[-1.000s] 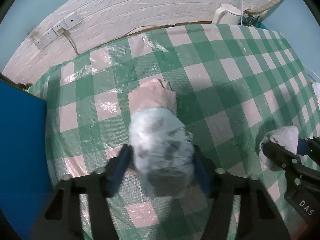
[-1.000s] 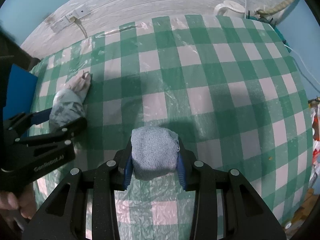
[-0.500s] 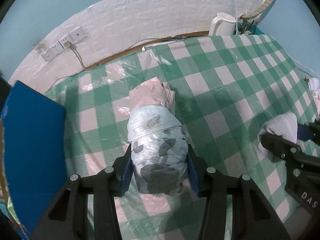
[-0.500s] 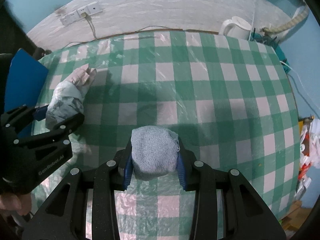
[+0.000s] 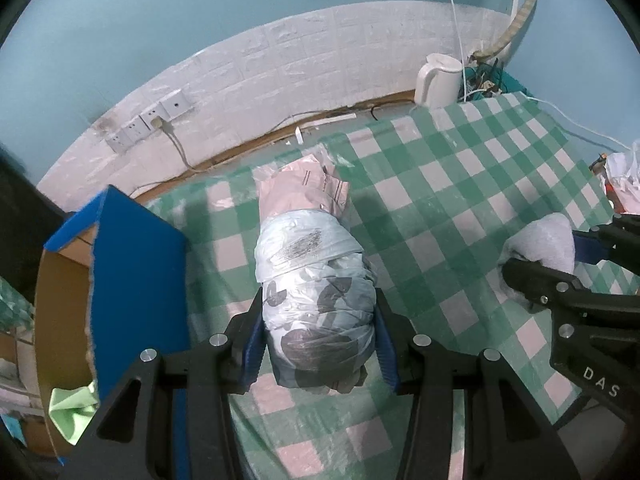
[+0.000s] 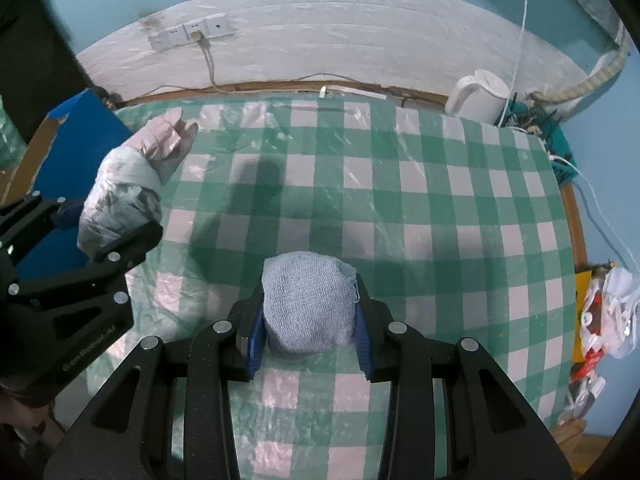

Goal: Organize soft objects
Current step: 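Lift foil bundle with left tool while right tool carries grey sock toward box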

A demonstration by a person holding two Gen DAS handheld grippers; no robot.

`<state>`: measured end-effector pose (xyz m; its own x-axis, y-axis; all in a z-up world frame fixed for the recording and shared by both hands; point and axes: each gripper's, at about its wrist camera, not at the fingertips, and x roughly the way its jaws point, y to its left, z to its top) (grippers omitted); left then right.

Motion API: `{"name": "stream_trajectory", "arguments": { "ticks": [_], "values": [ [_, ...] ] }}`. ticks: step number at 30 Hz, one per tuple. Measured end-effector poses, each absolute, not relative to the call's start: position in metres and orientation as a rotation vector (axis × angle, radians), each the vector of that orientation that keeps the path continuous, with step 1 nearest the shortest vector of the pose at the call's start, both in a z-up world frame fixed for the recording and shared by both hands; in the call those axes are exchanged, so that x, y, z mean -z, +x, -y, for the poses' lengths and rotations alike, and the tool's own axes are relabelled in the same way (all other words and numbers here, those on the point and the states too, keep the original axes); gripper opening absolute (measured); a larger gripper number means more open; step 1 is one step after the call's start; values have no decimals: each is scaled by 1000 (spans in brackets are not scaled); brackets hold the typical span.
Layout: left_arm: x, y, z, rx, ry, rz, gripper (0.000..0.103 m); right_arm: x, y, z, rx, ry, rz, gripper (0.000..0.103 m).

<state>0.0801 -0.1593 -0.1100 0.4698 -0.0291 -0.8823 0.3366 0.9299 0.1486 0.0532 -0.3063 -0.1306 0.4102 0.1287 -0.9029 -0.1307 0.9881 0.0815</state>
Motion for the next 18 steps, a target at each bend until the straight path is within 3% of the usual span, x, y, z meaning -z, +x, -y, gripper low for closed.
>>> {"name": "stream_trajectory", "arguments": {
  "ticks": [18],
  "values": [
    [69, 47, 112, 194, 325, -1009, 48, 95, 35, 273, -253, -44, -1081, 36]
  ]
}}
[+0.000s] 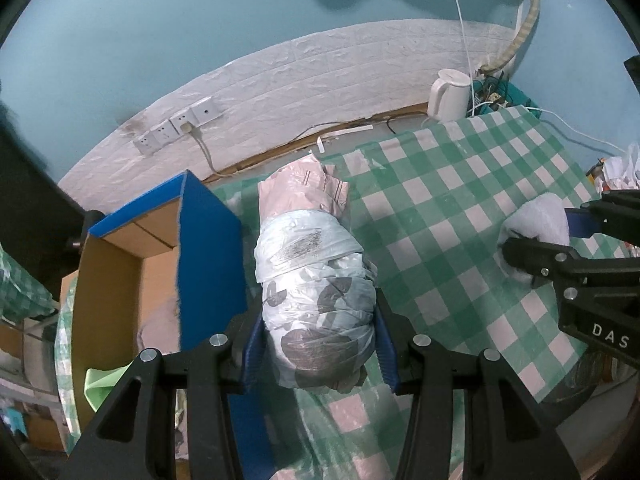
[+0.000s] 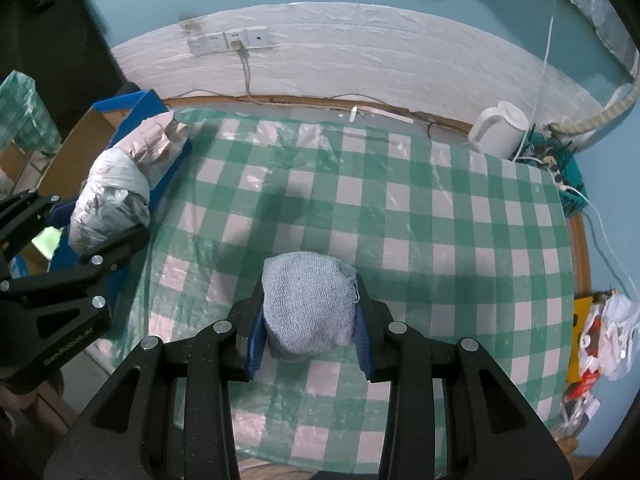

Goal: Organize soft objects
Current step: 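Lift foil bundle with left tool while right tool carries grey sock toward box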

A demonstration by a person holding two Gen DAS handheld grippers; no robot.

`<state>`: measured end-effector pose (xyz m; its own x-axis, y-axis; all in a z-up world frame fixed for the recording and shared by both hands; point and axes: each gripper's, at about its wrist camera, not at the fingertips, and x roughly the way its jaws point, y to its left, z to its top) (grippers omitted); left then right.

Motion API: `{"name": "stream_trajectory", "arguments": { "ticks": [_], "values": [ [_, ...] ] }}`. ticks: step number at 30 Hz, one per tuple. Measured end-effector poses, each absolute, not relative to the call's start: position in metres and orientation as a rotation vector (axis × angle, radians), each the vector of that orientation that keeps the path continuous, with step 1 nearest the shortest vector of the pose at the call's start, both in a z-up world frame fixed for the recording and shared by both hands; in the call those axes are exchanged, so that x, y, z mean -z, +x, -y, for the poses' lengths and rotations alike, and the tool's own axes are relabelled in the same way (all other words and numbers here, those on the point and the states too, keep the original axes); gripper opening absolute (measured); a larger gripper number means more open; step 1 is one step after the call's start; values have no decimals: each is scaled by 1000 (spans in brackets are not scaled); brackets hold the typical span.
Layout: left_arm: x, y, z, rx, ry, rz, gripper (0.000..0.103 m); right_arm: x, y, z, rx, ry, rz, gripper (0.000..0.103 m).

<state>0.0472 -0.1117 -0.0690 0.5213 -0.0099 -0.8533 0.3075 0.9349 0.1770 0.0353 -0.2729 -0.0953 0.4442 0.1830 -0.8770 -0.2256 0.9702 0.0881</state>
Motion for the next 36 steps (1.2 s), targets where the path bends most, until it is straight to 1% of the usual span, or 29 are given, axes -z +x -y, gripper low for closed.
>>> {"name": "stream_trajectory", "arguments": {
  "ticks": [15, 23, 36],
  "values": [
    [55, 29, 83, 182, 297, -983, 48, 75, 28, 243, -307, -65, -1047, 36],
    [41, 24, 63, 167, 265, -959, 48, 67, 29, 218, -339, -86, -1037, 36],
    [33, 22, 26, 123, 216, -949, 48, 50, 31, 163, -402, -140, -1009, 36]
  ]
}}
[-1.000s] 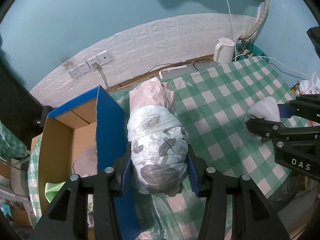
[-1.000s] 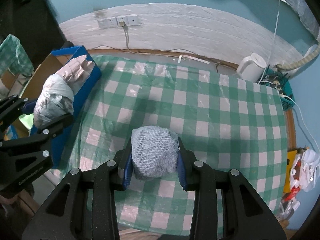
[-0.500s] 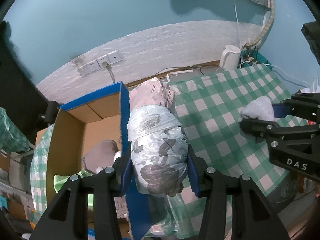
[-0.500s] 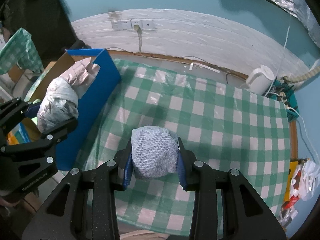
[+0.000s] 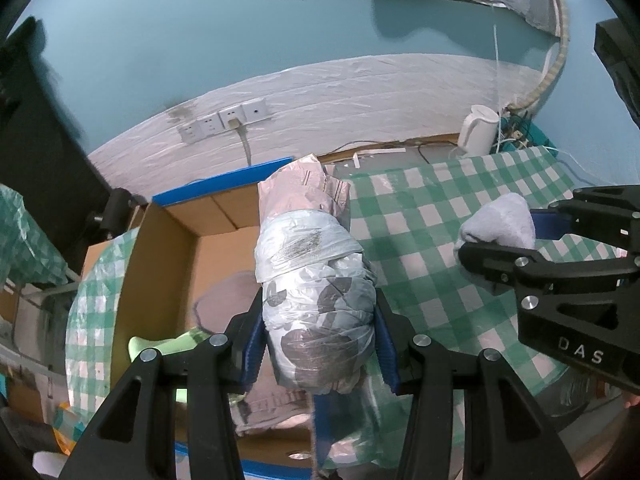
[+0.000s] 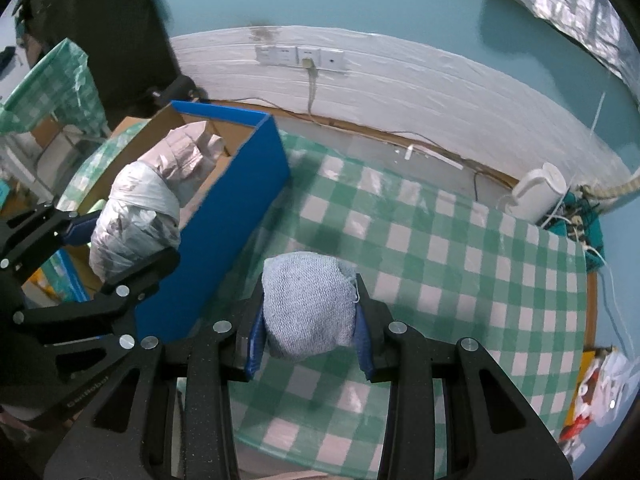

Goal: Organize soft objects
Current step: 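Lift foil bundle with left tool while right tool carries grey sock toward box, then open left tool dropping foil bundle into box while right tool releases grey sock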

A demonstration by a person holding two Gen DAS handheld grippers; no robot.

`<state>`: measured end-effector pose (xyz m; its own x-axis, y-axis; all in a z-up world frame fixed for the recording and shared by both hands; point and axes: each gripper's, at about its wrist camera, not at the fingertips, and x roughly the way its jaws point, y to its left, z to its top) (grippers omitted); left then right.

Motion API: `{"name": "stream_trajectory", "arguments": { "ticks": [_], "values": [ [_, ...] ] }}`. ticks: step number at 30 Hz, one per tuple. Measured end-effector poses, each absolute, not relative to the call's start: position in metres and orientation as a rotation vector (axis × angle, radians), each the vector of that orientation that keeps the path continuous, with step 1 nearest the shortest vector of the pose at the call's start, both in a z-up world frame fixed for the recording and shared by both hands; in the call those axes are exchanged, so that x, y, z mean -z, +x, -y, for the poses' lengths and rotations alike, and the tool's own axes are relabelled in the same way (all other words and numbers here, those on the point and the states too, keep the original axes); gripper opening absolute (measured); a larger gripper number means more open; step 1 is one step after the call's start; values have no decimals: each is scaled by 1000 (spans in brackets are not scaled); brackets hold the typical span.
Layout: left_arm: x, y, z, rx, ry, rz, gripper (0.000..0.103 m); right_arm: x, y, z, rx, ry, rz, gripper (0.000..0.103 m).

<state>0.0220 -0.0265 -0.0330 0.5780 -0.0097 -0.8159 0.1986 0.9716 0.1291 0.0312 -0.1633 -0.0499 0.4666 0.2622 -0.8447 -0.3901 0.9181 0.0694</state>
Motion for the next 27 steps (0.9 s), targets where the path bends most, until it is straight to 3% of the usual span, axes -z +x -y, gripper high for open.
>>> {"name": "stream_trajectory", "arguments": {
  "ticks": [27],
  "values": [
    [43, 30, -88, -37, 72, -982, 48, 50, 45, 41, -538, -230, -1032, 36]
  ]
}}
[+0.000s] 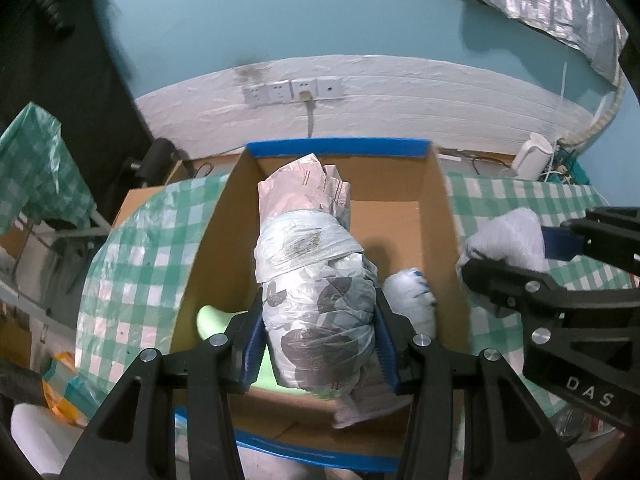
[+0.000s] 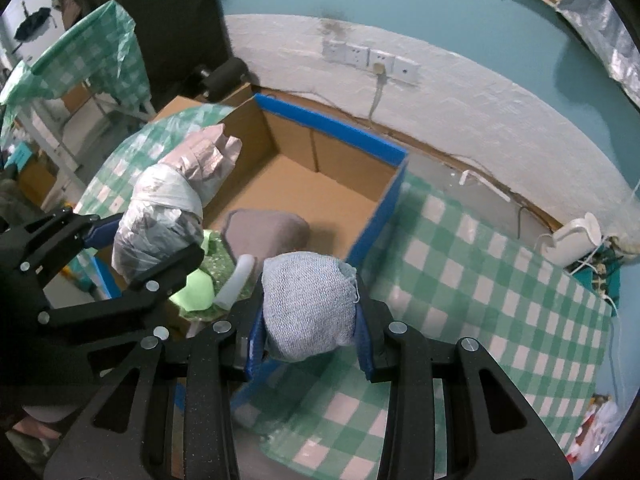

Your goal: Organize soft objects

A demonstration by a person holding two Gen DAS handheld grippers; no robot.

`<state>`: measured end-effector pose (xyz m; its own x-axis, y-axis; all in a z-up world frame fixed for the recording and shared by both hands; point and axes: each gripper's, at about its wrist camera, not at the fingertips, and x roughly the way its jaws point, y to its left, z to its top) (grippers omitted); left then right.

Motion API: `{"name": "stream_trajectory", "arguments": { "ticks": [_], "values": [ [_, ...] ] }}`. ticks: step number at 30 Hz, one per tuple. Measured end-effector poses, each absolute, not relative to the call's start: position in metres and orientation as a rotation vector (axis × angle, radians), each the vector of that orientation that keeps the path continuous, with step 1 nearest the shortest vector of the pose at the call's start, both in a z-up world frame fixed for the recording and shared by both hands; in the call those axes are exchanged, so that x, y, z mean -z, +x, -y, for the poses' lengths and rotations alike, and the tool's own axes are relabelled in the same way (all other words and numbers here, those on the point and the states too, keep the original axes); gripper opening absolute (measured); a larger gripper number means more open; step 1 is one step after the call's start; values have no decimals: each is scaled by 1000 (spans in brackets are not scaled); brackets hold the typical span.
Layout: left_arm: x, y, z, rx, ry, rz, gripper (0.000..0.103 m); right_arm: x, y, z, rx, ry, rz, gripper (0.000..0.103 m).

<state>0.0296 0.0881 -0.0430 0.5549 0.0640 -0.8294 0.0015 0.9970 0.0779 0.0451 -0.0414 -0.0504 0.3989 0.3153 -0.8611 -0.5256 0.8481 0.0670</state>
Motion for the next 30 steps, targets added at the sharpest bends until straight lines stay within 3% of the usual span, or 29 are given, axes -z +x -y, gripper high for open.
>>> {"name": "stream_trajectory", "arguments": {
  "ticks": [12, 15, 17, 19, 30],
  "values": [
    [67, 37, -125, -71, 0, -1041, 49, 69, 56, 14, -572, -216, -1059, 41],
    [69, 38, -129, -72, -17, -1050, 53, 67, 58, 13, -571, -202, -1047, 53],
    [69, 39, -131, -68, -27, -1053, 65, 64, 58, 13, -565, -193, -1027, 60],
    [68, 39, -133, -65, -27, -1046, 70, 61, 59, 15, -556, -188, -1013, 63],
    [55, 35, -134, -70, -20, -1044, 72, 53, 56, 39, -513, -152, -1006, 64]
  ]
}}
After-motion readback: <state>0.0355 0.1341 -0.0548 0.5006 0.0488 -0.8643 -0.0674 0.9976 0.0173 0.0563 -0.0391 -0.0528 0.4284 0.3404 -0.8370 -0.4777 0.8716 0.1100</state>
